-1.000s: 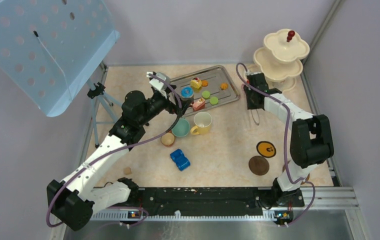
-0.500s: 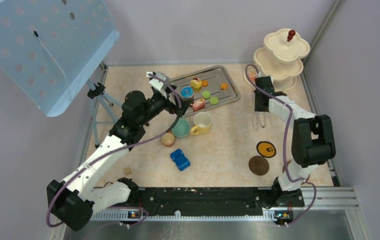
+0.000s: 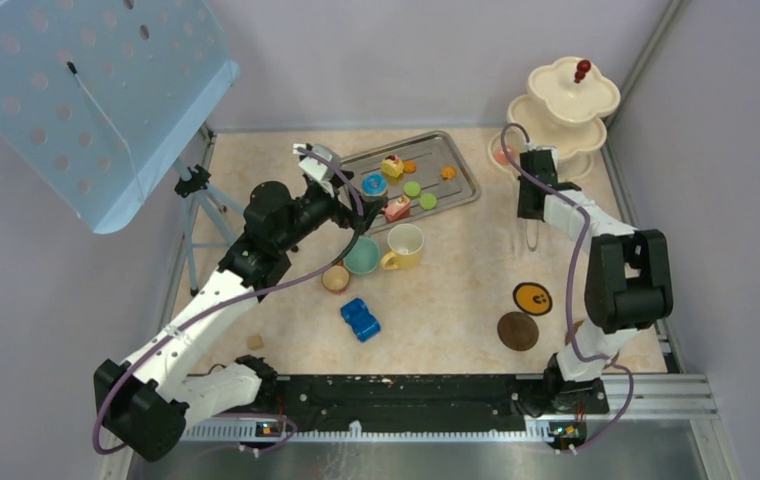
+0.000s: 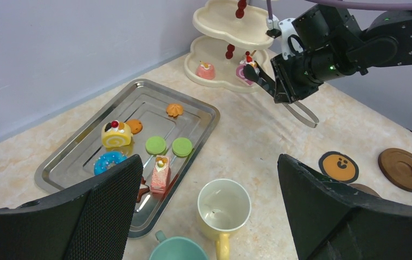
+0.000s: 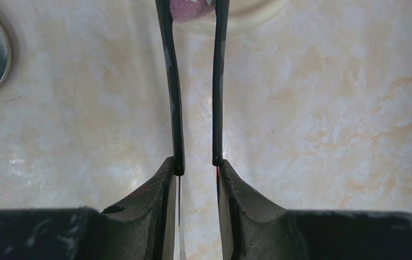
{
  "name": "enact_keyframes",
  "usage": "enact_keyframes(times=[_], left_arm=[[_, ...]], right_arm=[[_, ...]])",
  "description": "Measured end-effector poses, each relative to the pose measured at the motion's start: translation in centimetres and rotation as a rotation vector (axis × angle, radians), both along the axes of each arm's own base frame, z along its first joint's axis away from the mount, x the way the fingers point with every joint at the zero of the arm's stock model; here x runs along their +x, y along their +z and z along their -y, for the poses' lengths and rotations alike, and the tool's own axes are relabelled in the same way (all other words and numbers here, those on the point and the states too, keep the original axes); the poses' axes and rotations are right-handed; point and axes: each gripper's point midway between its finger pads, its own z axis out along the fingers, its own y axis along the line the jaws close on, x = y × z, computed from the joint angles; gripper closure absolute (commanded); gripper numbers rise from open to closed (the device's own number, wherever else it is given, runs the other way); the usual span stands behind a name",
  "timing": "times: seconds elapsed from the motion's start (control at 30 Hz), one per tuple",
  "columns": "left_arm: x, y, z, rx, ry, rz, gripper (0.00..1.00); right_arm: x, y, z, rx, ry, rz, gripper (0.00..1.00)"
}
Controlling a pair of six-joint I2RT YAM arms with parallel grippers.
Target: Serve the afternoon tea
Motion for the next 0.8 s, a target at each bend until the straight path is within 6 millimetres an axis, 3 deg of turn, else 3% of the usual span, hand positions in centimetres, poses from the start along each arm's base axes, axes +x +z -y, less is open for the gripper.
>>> enact_keyframes(times=[0.2, 0.33, 0.8], left_arm=[[0.0, 0.0, 0.0, 0.000, 0.000, 0.000, 0.01], [0.0, 0.0, 0.0, 0.000, 0.000, 0.000, 0.01], [-0.1, 0.0, 0.1, -0.002, -0.011, -0.002, 0.01]], right_arm=[[1.4, -1.9, 1.2, -0.007, -0.034, -0.033, 0.79], [1.7, -2.1, 0.9, 0.010, -0.035, -0.047, 0.83], [-1.0, -2.8, -0.9, 0.139, -0.024, -0.113, 0.84]])
